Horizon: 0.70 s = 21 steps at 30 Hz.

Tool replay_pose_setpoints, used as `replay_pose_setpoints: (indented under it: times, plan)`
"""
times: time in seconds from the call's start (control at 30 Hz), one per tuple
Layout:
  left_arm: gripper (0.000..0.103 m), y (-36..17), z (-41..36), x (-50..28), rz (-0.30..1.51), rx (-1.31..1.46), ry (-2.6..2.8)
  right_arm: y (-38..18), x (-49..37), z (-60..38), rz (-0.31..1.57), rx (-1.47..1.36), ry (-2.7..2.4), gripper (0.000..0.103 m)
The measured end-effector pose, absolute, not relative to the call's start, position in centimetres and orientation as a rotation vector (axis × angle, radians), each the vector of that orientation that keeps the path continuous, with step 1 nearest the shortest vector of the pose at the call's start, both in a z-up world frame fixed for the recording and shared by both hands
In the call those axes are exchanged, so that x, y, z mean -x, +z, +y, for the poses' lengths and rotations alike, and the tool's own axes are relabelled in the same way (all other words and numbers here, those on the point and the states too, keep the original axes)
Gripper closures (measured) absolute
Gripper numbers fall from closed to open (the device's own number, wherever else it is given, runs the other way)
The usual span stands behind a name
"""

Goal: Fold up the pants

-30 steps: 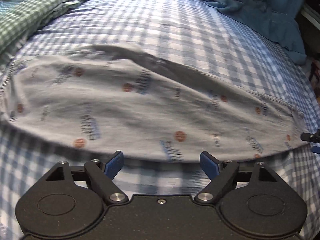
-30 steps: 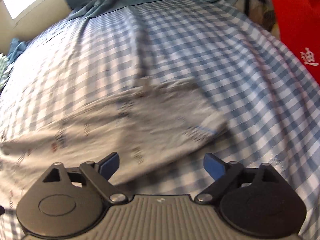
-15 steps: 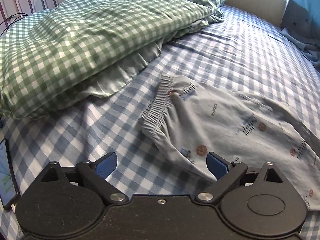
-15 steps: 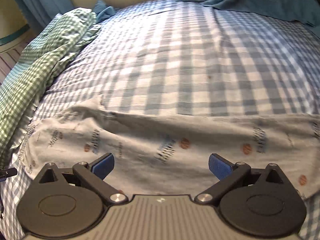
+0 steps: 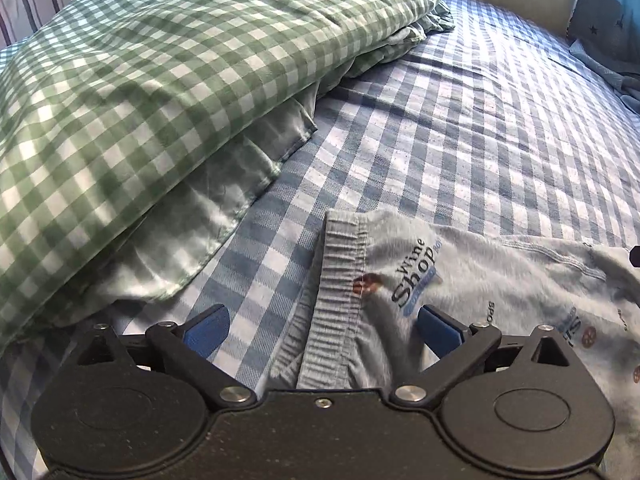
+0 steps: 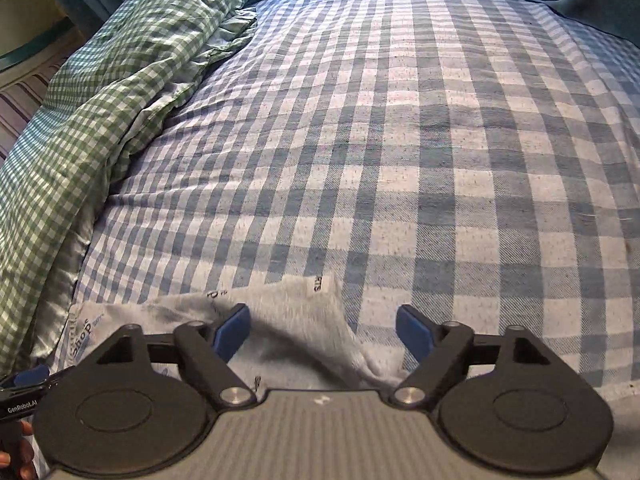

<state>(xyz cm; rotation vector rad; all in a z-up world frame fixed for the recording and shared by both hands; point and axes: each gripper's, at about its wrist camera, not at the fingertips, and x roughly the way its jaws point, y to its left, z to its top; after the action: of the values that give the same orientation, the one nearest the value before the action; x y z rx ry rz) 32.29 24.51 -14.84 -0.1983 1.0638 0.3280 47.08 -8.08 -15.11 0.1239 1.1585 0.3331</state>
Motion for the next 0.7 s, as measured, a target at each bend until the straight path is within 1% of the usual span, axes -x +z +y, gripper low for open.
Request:
replay_pose_setpoints:
  times: [0.03,0.07,0.13,0.17,0.2,0.27,0.37,0.47,0.5,0.57,0.63,0.67,0.7]
  plan:
    - [0.003,-15.2,24.7,-32.8,1.067,0.193,0.326,-15.5,-47.5,-7.9,1.172,-0.12,0.328,0.039]
    - [0.003,-15.5,24.8,-33.2,1.073,0.187,0.326,-15.9,-47.8,-7.6,1.19,-0.115,0.323,0.045]
    - [0.003,-16.2,25.1,-33.9,1.093,0.183,0.324,-16.5,-48.2,-7.3,1.206,-0.108,0.323,0.07]
    - [0.003,-16.5,25.2,-34.0,1.098,0.191,0.319,-16.5,-48.3,-7.2,1.202,-0.11,0.336,0.077]
    - [0.001,-16.7,25.4,-34.0,1.101,0.202,0.318,-16.3,-48.3,-7.1,1.196,-0.103,0.347,0.095]
    - [0.0,-16.9,25.7,-33.9,1.096,0.224,0.32,-15.8,-48.4,-6.6,1.177,-0.062,0.364,0.099]
    - [0.0,-17.1,25.8,-33.5,1.089,0.24,0.322,-14.8,-48.7,-6.1,1.106,0.004,0.351,0.101]
    - [0.001,-16.9,25.7,-33.6,1.093,0.239,0.332,-15.2,-49.2,-5.8,1.126,0.009,0.34,0.101]
    - [0.001,-16.7,25.6,-33.6,1.096,0.237,0.337,-15.4,-49.1,-5.6,1.135,0.032,0.338,0.098]
    - [0.001,-16.1,25.4,-33.7,1.095,0.219,0.353,-15.2,-48.6,-5.7,1.113,0.057,0.314,0.081]
    - [0.001,-15.0,24.8,-33.3,1.072,0.189,0.372,-14.4,-47.7,-6.3,1.071,0.045,0.289,0.05]
    - [0.001,-14.5,24.4,-33.1,1.056,0.177,0.373,-13.7,-46.8,-7.0,1.04,0.029,0.271,0.045]
    - [0.001,-14.0,23.9,-32.8,1.04,0.166,0.365,-13.1,-45.7,-7.6,1.013,0.019,0.256,0.037]
